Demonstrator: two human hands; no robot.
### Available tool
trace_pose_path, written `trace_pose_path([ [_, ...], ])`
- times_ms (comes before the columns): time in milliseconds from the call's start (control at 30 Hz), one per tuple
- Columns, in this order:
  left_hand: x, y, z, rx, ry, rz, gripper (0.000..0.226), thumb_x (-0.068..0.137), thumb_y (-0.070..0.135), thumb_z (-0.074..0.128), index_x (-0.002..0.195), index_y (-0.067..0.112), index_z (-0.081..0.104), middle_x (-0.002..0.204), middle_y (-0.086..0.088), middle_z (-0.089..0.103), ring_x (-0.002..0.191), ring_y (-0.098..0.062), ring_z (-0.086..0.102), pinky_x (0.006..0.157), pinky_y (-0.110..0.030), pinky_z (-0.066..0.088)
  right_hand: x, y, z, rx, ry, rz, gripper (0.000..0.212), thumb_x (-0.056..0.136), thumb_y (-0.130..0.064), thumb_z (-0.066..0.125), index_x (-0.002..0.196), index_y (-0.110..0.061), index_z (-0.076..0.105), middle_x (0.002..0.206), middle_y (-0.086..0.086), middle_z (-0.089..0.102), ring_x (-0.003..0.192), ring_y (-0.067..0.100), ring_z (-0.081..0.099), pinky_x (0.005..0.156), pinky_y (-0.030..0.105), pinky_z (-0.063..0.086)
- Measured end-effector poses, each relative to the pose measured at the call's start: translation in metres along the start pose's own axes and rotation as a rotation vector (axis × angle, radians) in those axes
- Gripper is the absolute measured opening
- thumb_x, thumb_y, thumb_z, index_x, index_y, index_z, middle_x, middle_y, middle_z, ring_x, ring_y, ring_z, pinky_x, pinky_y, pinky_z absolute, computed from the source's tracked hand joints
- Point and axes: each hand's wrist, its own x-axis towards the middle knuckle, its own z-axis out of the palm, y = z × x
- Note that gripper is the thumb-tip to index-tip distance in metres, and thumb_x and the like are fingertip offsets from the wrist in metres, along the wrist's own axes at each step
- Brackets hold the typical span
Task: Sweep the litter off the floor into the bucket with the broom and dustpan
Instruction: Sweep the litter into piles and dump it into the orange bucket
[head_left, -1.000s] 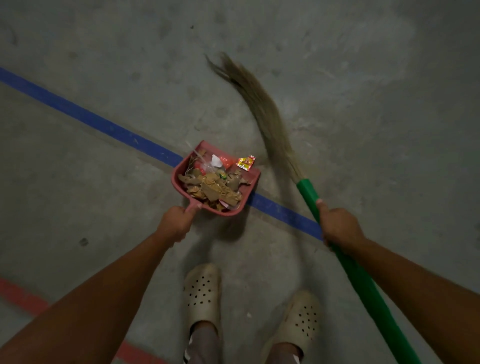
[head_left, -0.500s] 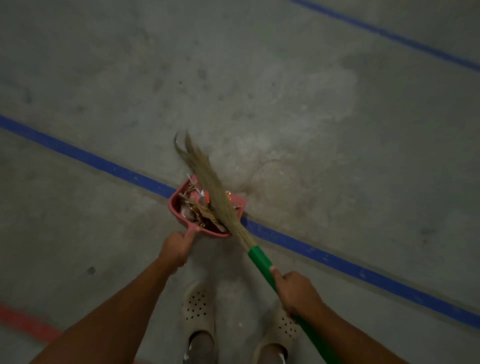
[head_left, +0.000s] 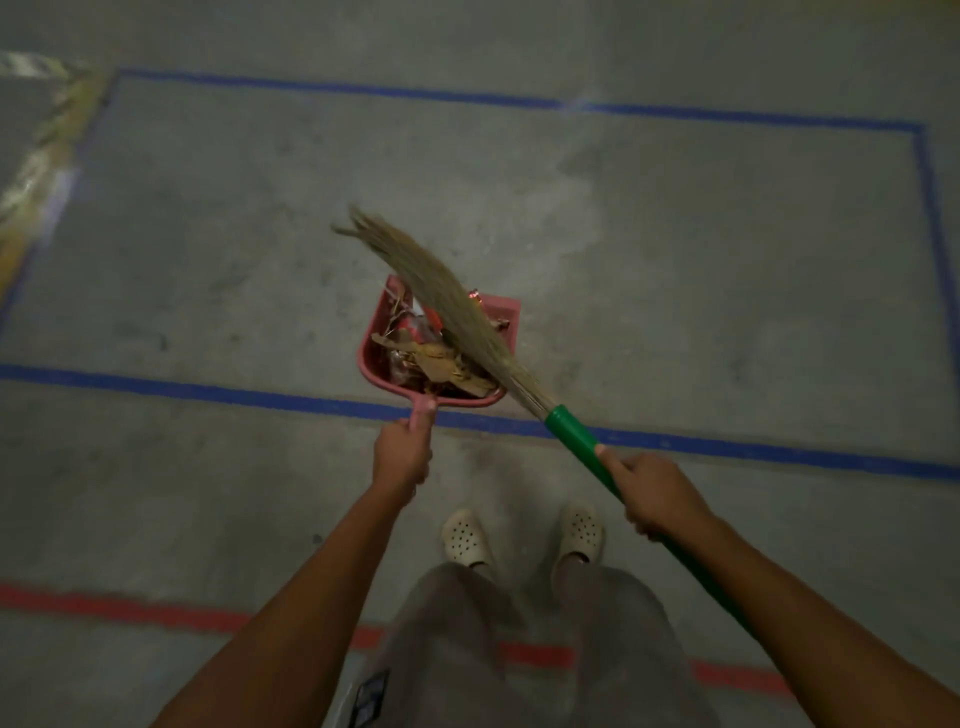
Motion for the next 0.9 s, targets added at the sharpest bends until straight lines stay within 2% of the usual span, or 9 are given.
trace_pose_path([
  [133, -0.056, 0.049, -0.02, 0.056, -0.069, 0.1, 0.056, 0.095, 0.063, 0.054, 0.067, 0.015, 0.045, 0.055, -0.005, 0.046, 0.046, -0.016, 0.042, 0.042, -0.026, 0.033, -0.076, 0.009, -0.024, 0.109, 0.048, 0.049, 0.071, 0.097, -0.069, 0.033, 0.081, -0.008, 0.067, 0.064, 0.013, 0.066, 0.049, 0.022, 0.063, 0.051, 0.034, 0.054],
  [233, -0.091, 0.078, -0.025, 0.126, -0.119, 0.171, 0.056, 0.095, 0.063, 0.053, 0.069, 0.014, 0.047, 0.057, -0.005, 0.049, 0.047, -0.017, 0.045, 0.042, -0.026, 0.035, -0.127, 0.02, -0.041, 0.222, 0.094, 0.104, 0.069, 0.099, -0.066, 0.035, 0.077, -0.006, 0.063, 0.061, 0.011, 0.062, 0.045, 0.019, 0.057, 0.048, 0.027, 0.045],
  [300, -0.111, 0.092, -0.022, 0.164, -0.166, 0.229, 0.055, 0.096, 0.061, 0.054, 0.071, 0.012, 0.05, 0.058, -0.006, 0.051, 0.047, -0.017, 0.046, 0.042, -0.026, 0.036, -0.155, 0.034, -0.047, 0.31, 0.121, 0.141, 0.07, 0.099, -0.065, 0.036, 0.08, -0.004, 0.064, 0.06, 0.011, 0.061, 0.045, 0.019, 0.057, 0.05, 0.027, 0.044],
  [433, -0.146, 0.111, -0.002, 0.211, -0.243, 0.316, 0.055, 0.096, 0.058, 0.056, 0.07, 0.01, 0.053, 0.06, -0.007, 0.052, 0.048, -0.018, 0.047, 0.048, -0.03, 0.04, -0.199, 0.066, -0.049, 0.461, 0.173, 0.201, 0.064, 0.099, -0.064, 0.038, 0.083, -0.008, 0.065, 0.06, 0.012, 0.064, 0.042, 0.019, 0.058, 0.042, 0.027, 0.047],
  [600, -0.204, 0.126, 0.052, 0.265, -0.362, 0.398, 0.053, 0.097, 0.054, 0.057, 0.075, 0.007, 0.056, 0.063, -0.009, 0.055, 0.05, -0.019, 0.049, 0.047, -0.029, 0.041, -0.244, 0.135, -0.045, 0.6, 0.253, 0.27, 0.06, 0.099, -0.064, 0.038, 0.085, -0.012, 0.065, 0.061, 0.012, 0.064, 0.044, 0.02, 0.059, 0.042, 0.027, 0.048],
  [767, -0.275, 0.124, 0.129, 0.312, -0.46, 0.454, 0.049, 0.098, 0.052, 0.056, 0.078, 0.008, 0.056, 0.066, -0.009, 0.054, 0.05, -0.018, 0.048, 0.045, -0.028, 0.04, -0.291, 0.223, -0.046, 0.669, 0.347, 0.315, 0.065, 0.098, -0.066, 0.037, 0.084, -0.009, 0.065, 0.061, 0.012, 0.066, 0.044, 0.019, 0.061, 0.043, 0.029, 0.05],
  [900, -0.33, 0.114, 0.198, 0.348, -0.566, 0.487, 0.048, 0.099, 0.052, 0.054, 0.081, 0.008, 0.057, 0.067, -0.01, 0.053, 0.049, -0.018, 0.047, 0.046, -0.028, 0.04, -0.331, 0.293, -0.045, 0.71, 0.448, 0.376, 0.07, 0.098, -0.066, 0.037, 0.084, -0.003, 0.065, 0.054, 0.008, 0.061, 0.037, 0.014, 0.058, 0.04, 0.026, 0.047],
])
